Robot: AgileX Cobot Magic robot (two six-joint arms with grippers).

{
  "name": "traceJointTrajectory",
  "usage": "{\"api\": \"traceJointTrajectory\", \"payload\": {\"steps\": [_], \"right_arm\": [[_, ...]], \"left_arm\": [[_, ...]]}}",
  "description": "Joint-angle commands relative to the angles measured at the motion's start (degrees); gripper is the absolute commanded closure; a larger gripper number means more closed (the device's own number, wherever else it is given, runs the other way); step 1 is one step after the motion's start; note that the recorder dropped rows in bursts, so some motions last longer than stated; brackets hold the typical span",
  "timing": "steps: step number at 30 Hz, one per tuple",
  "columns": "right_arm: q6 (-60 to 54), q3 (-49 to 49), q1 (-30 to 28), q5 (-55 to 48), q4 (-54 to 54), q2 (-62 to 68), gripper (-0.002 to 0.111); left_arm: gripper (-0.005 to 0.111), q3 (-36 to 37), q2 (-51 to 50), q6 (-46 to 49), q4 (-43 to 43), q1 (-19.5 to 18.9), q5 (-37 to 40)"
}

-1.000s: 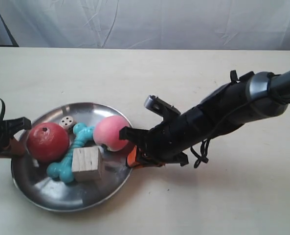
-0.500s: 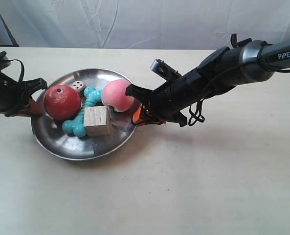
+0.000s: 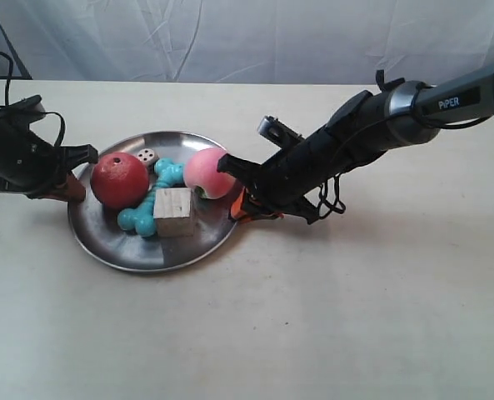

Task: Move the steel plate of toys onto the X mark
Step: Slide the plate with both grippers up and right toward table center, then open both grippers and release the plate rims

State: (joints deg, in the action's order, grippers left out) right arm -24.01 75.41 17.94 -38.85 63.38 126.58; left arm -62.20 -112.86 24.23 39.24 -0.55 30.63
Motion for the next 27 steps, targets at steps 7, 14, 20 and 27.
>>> {"api": "traceJointTrajectory", "payload": {"steps": [7, 14, 20, 27], "right_arm": [[-2.3, 0.3, 0.6, -0.7, -3.6, 0.3, 0.064], [0.3, 0.3, -3.3, -4.1, -6.8, -1.2, 0.067], [0.8, 0.3, -5.2, -5.7, -9.1, -3.7, 0.067], [2.2, 0.3, -5.3, -6.6, -12.1, -6.4, 0.067]], "left_arm": [[0.064, -0.8, -1.8, -0.8, 1.1, 0.7, 0.3], [0.064, -0.8, -1.5, -0.8, 0.3, 0.1, 0.6], [0.064, -0.8, 1.7, 0.0, -1.6, -1.2, 0.6], [0.065, -0.8, 6.1, 0.3, -2.8, -2.2, 1.8]]}}
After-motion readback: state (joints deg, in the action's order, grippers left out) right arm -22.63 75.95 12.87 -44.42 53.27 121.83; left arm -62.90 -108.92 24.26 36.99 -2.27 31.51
